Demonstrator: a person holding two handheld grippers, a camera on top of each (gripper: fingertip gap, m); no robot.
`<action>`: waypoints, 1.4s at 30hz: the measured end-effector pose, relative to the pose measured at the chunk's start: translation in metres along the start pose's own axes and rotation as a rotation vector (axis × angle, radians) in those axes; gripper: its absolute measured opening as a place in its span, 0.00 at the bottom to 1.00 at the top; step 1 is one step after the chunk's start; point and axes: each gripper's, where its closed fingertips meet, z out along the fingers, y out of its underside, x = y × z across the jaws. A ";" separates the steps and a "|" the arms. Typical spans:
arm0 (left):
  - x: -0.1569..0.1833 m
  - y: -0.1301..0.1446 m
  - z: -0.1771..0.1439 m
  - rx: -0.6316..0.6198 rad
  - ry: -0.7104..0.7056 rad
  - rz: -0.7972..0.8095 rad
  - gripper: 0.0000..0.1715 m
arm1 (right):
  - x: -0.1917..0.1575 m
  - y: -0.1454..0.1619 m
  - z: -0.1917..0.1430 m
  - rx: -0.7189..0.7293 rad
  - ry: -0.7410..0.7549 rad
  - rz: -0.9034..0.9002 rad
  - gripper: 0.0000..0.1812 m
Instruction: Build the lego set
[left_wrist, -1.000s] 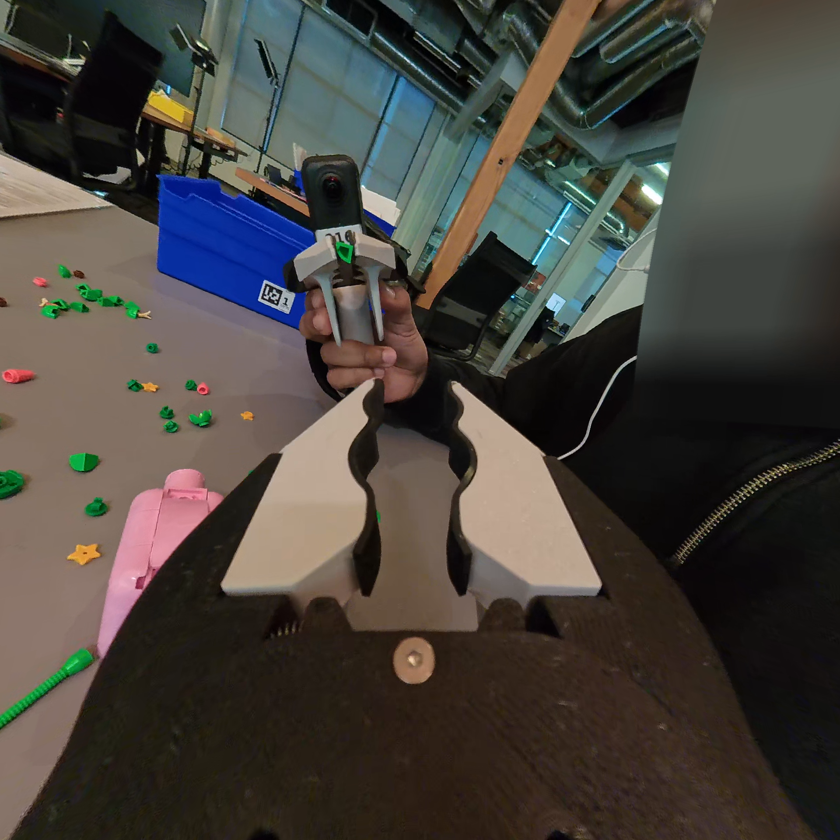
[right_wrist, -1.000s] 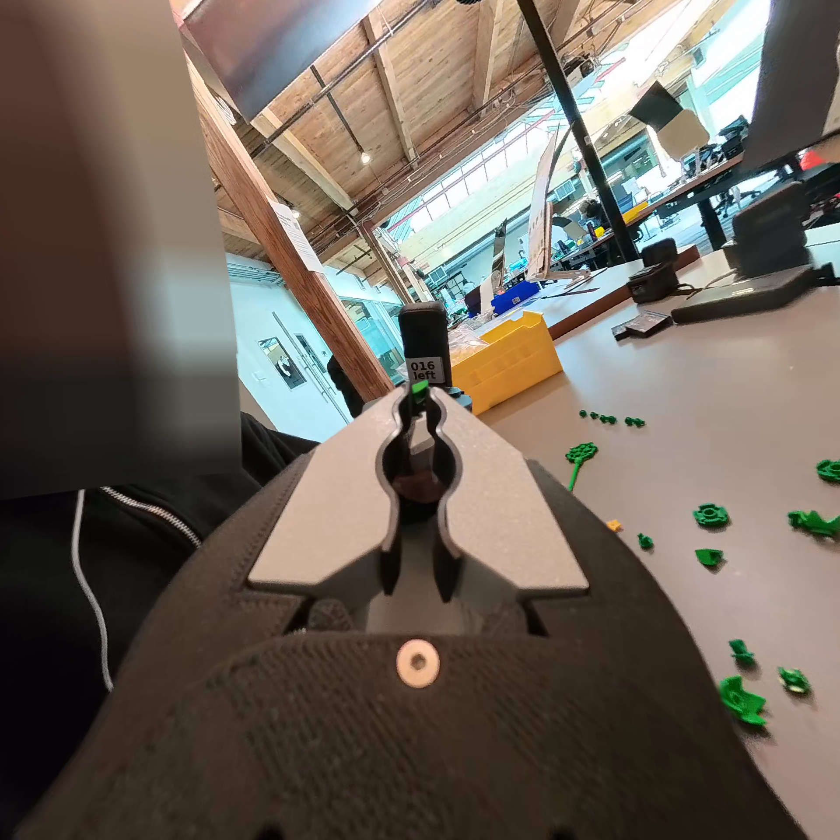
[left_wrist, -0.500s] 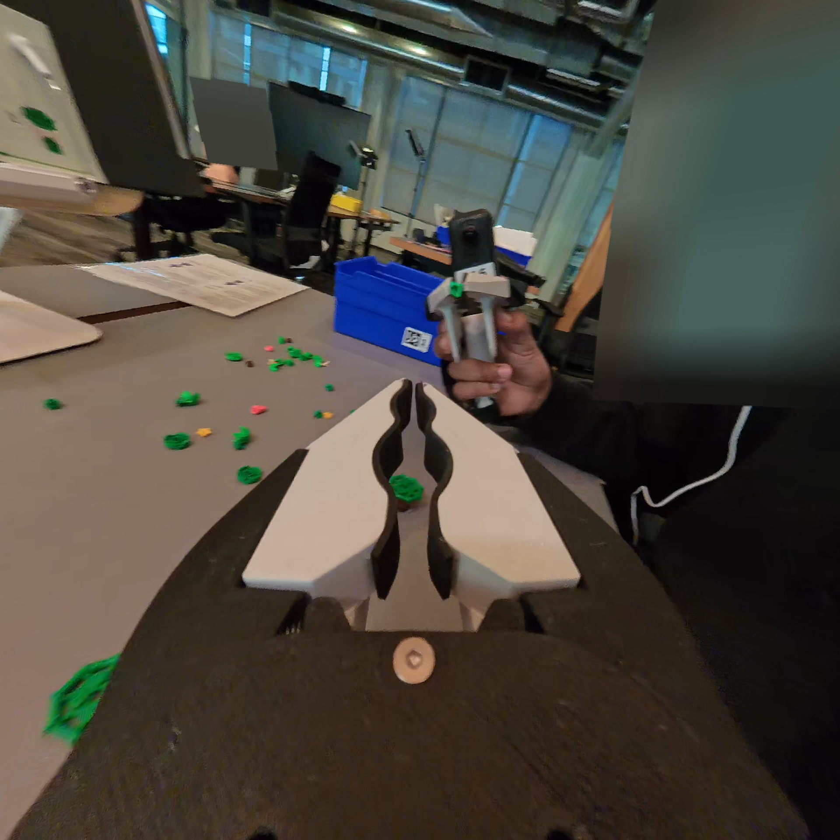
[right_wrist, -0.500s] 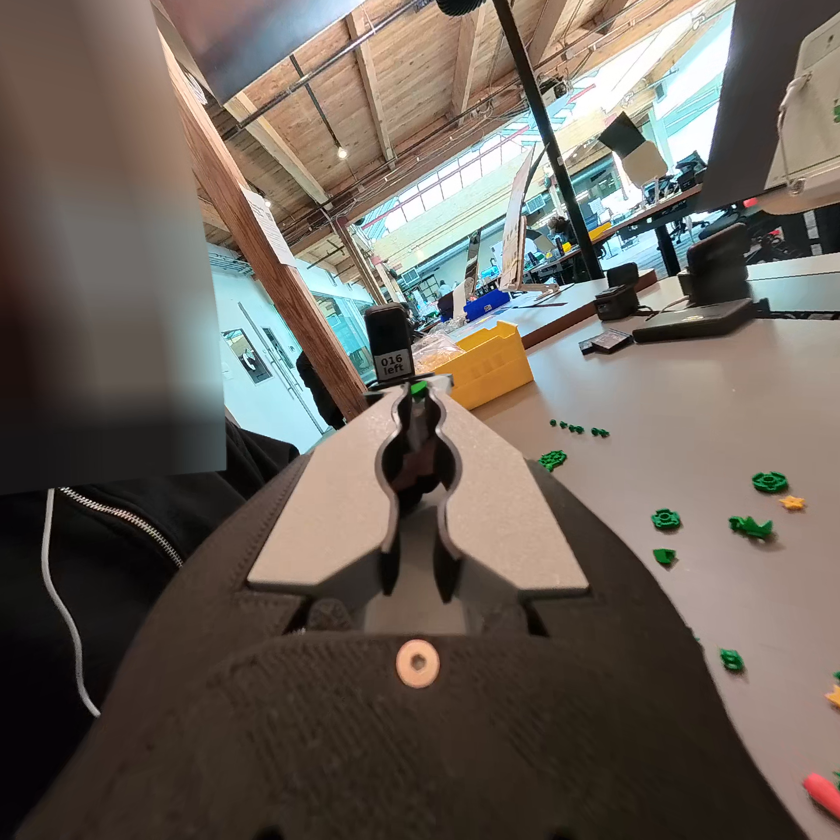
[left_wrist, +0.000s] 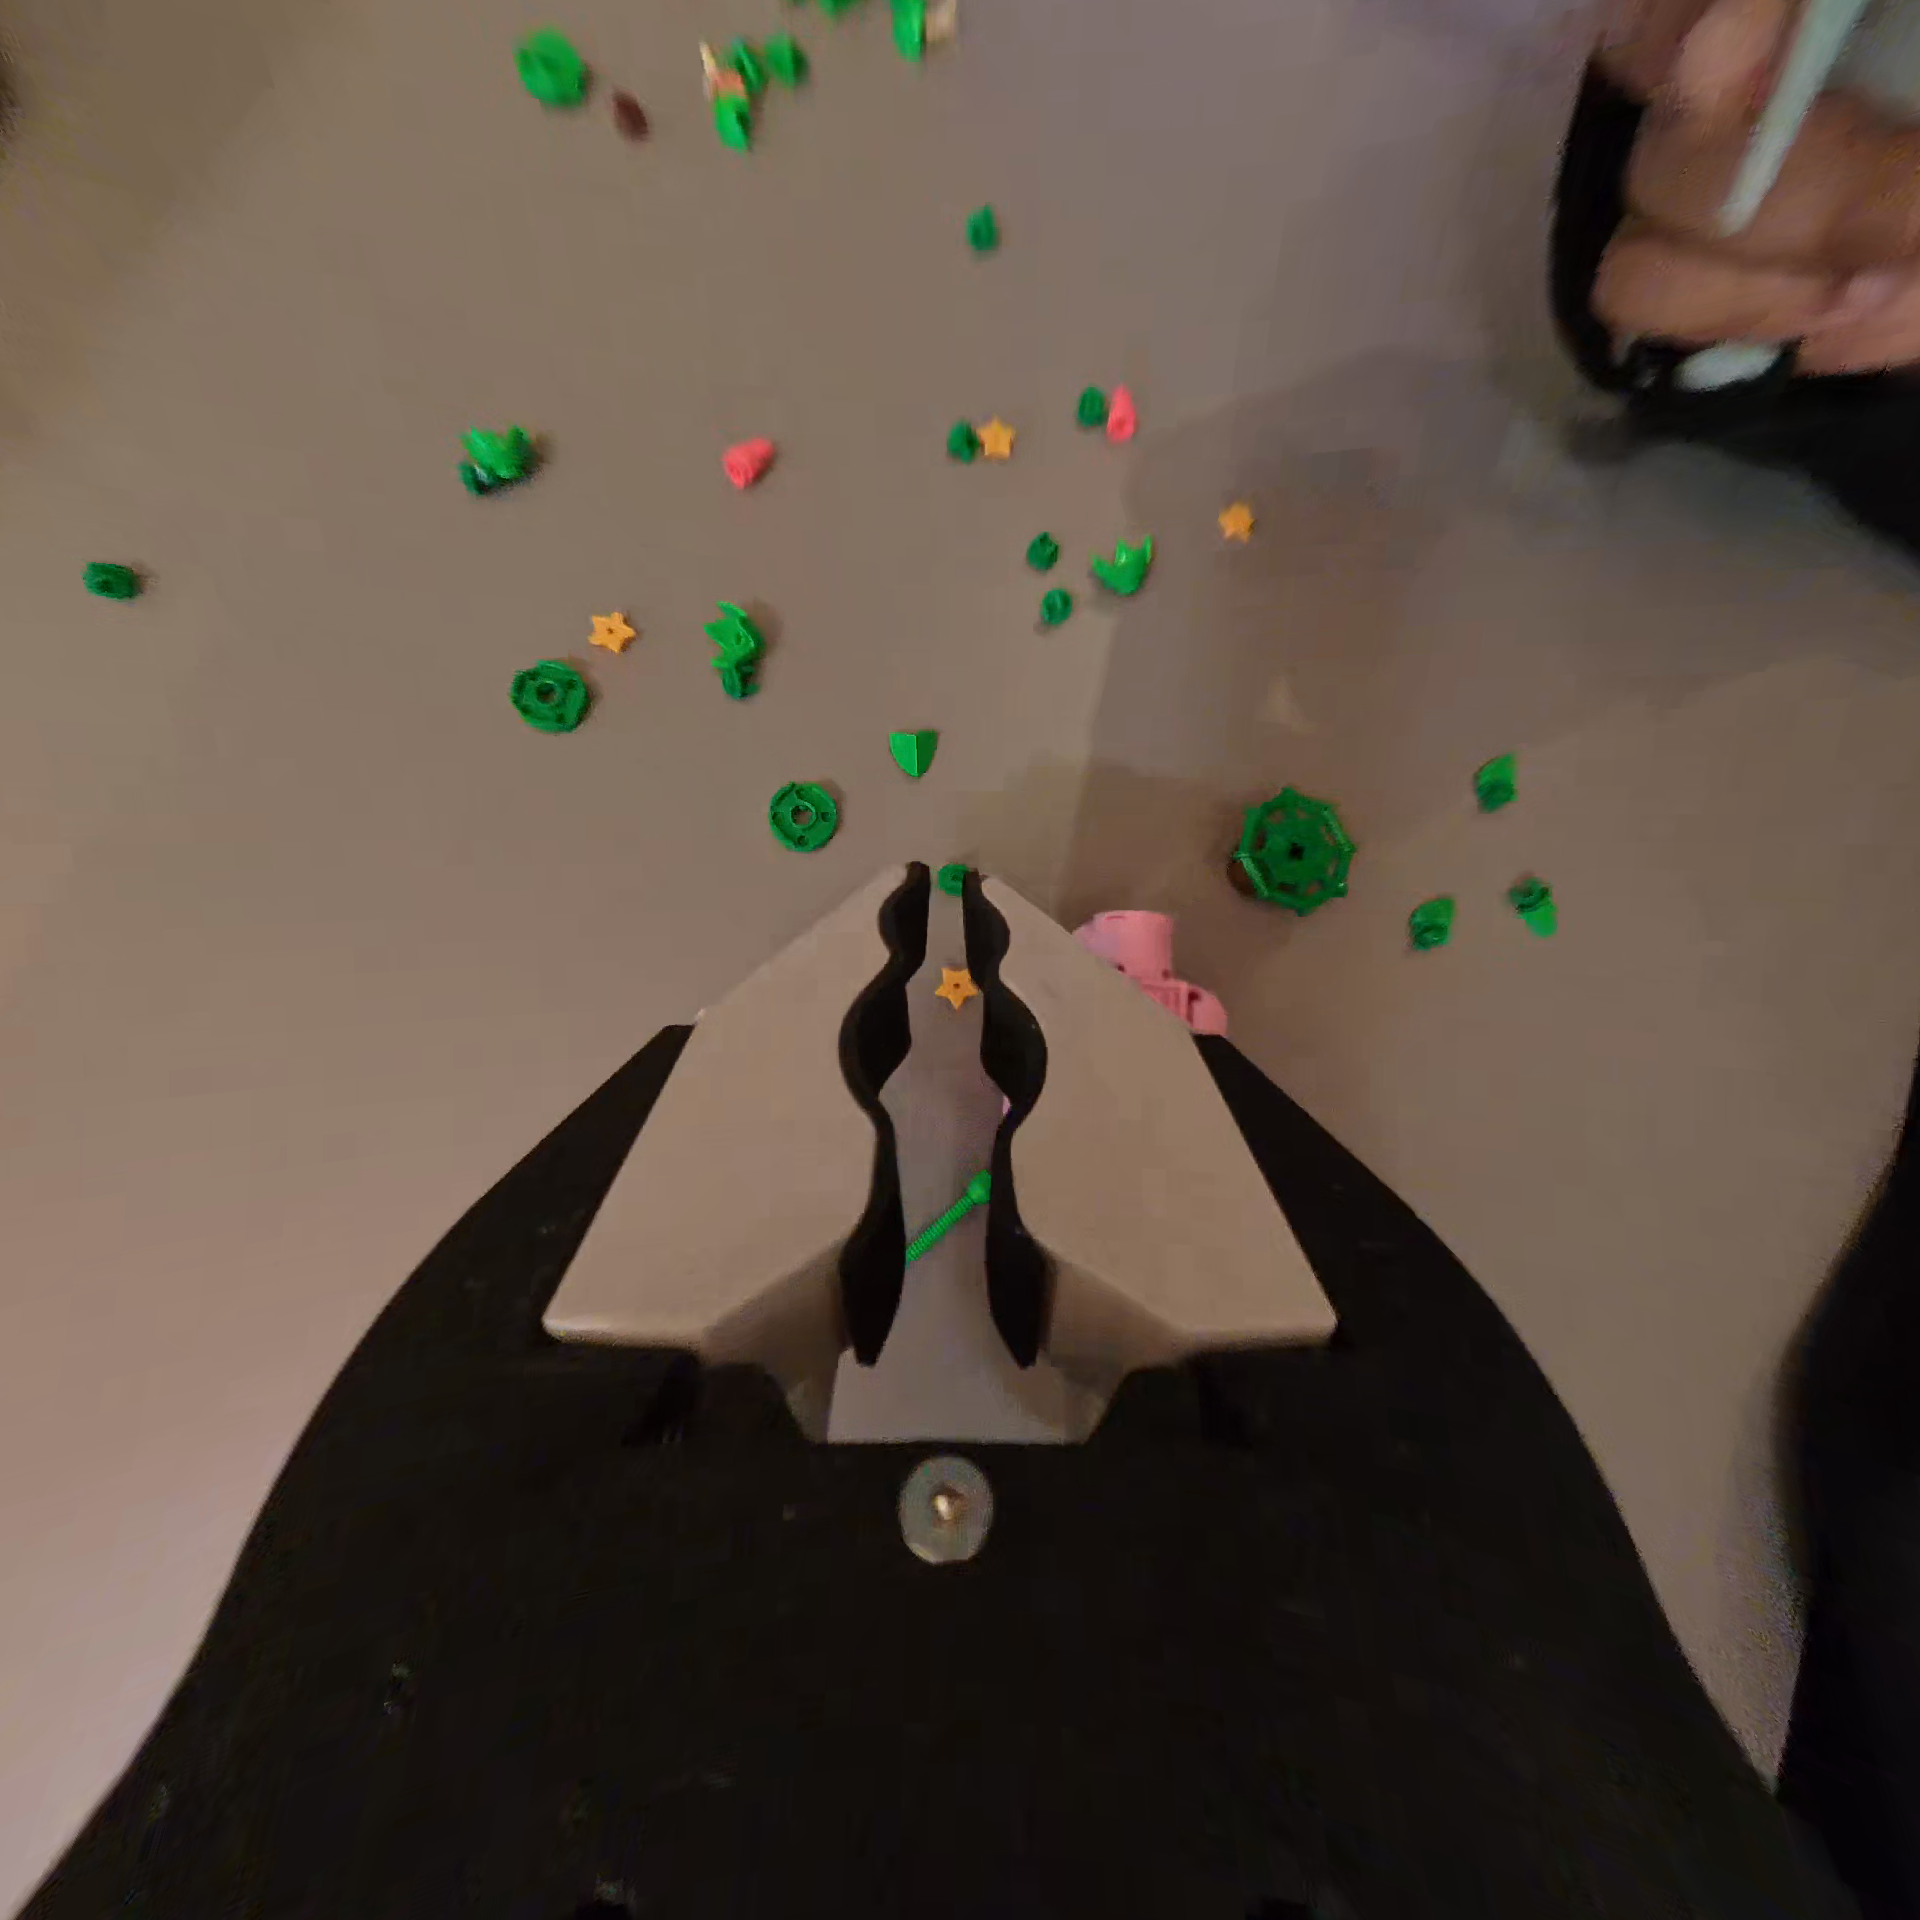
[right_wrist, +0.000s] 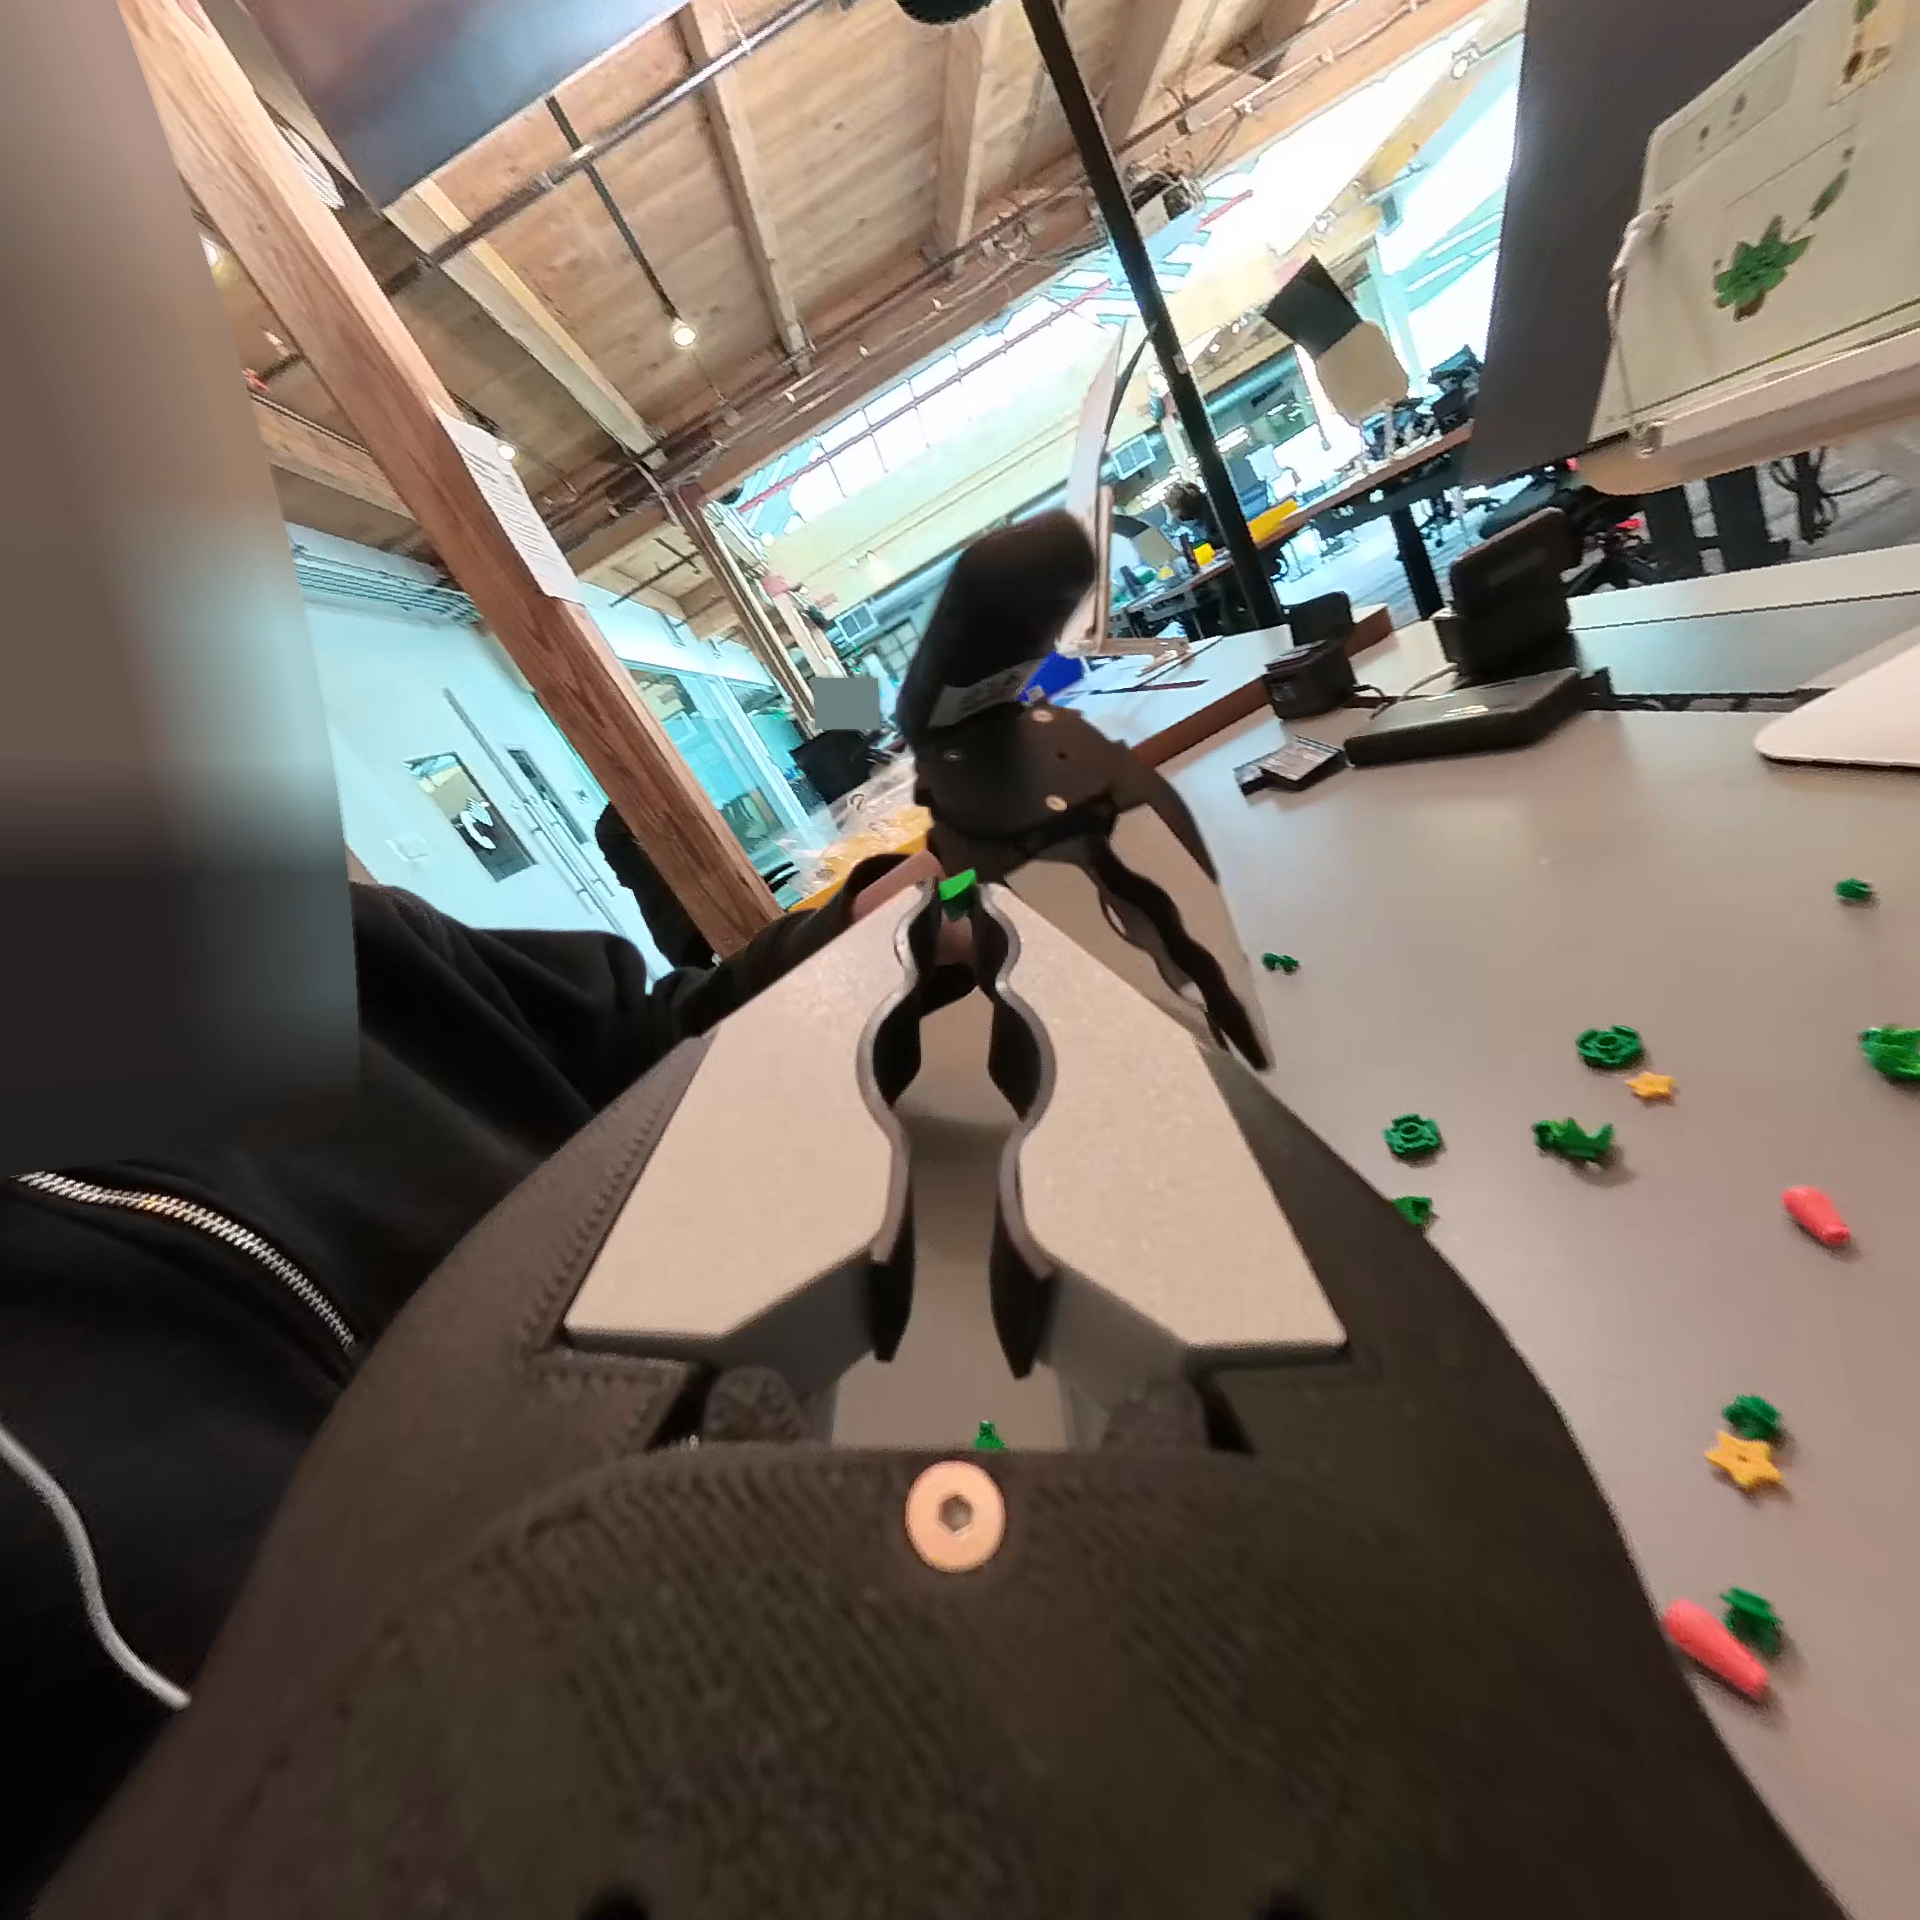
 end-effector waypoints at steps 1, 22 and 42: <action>0.001 0.003 0.007 -0.045 0.015 -0.001 0.03 | 0.001 0.000 0.000 -0.002 0.006 -0.003 0.02; 0.001 0.021 0.034 -0.219 0.013 0.053 0.03 | 0.004 -0.001 -0.004 -0.017 0.045 -0.015 0.02; 0.000 0.018 0.035 -0.211 0.022 0.053 0.03 | 0.008 0.002 -0.004 -0.030 0.056 -0.008 0.02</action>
